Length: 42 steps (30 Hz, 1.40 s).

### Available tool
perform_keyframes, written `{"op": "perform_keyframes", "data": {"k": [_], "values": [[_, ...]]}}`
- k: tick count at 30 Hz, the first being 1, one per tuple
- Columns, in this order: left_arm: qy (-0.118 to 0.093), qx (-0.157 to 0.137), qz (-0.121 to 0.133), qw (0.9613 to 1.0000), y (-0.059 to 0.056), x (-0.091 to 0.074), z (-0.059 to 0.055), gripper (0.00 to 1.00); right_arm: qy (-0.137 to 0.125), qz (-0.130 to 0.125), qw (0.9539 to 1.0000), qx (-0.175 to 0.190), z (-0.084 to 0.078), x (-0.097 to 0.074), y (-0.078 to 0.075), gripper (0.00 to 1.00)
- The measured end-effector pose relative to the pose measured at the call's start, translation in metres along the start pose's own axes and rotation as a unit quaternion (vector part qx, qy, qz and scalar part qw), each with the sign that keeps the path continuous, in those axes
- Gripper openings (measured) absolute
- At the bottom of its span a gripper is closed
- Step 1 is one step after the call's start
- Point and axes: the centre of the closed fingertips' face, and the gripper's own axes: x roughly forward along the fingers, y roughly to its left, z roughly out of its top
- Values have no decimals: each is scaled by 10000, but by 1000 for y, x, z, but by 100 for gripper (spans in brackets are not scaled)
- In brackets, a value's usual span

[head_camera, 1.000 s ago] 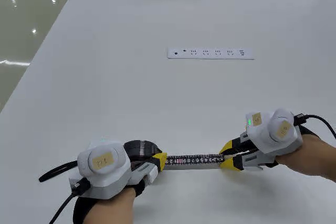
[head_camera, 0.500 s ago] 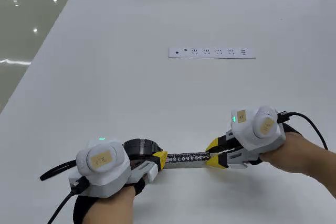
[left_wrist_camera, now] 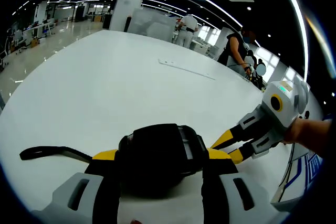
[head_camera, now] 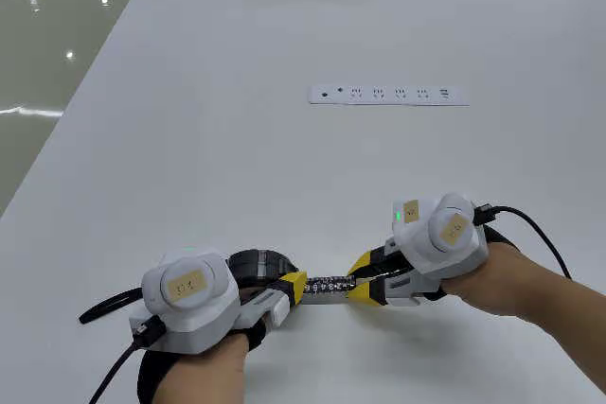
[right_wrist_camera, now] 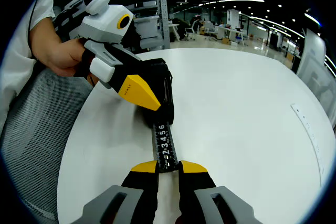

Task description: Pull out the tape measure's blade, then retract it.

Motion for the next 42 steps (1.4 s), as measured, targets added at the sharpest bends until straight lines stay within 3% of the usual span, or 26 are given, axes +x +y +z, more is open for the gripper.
{"op": "perform_keyframes", "data": {"k": [20, 42], "values": [[-3, 32, -47, 10000, -1, 0, 0, 58, -273, 48, 9994, 205, 26, 27, 8, 11], [-9, 109, -79, 9999, -2, 0, -1, 60, -337, -11, 9991, 250, 32, 35, 11, 13]]}}
